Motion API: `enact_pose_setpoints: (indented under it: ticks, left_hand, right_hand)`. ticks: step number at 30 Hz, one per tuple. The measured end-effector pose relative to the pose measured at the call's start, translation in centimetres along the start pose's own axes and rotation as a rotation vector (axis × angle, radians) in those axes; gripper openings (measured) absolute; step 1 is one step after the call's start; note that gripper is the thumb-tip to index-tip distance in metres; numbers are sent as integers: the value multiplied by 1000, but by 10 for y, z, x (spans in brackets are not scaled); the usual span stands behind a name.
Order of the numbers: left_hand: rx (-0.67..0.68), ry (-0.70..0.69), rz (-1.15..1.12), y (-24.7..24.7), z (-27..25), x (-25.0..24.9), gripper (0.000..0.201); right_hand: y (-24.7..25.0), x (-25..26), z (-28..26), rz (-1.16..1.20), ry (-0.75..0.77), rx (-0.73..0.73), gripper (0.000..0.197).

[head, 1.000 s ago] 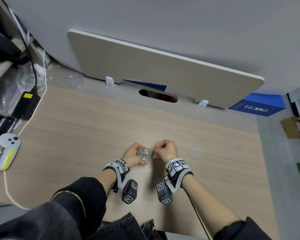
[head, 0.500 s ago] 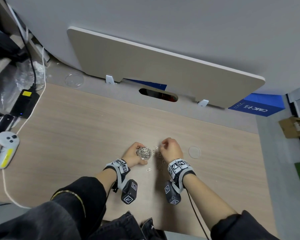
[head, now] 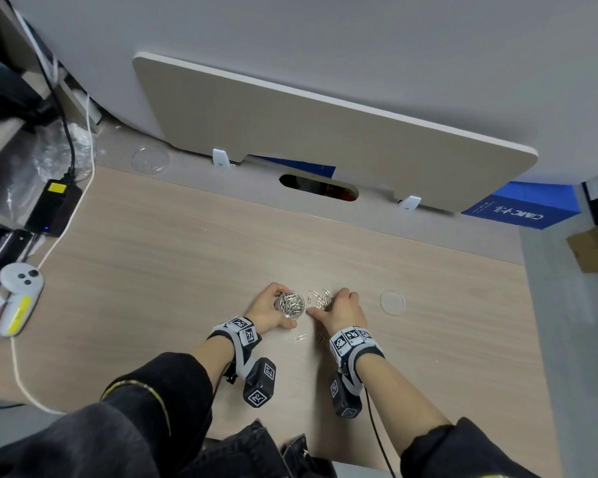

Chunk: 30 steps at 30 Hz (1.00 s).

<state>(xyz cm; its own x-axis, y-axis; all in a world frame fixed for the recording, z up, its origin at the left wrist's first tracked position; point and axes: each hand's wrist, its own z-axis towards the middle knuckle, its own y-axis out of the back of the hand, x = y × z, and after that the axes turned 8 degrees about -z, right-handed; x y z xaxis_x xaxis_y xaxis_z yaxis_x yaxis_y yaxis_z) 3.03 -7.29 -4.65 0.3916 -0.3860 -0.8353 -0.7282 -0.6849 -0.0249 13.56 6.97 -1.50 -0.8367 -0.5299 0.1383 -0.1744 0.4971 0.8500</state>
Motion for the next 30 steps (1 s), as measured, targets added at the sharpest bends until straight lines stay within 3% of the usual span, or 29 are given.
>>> enact_pose_setpoints:
  ticks: [3, 12, 23, 30]
  left_hand:
    - [2, 1, 0, 1, 1, 1, 65]
    - [4, 7, -21, 0, -1, 2, 67]
    - [9, -10, -17, 0, -1, 1, 68]
    - [11, -8, -24, 1, 1, 3, 67]
  right_hand:
    - [0, 3, 2, -11, -2, -6, 70]
    - [2, -2, 7, -24, 59, -11, 40]
    - [3, -2, 6, -89, 110, 3, 55]
    - [2, -6, 11, -78, 184, -7, 29]
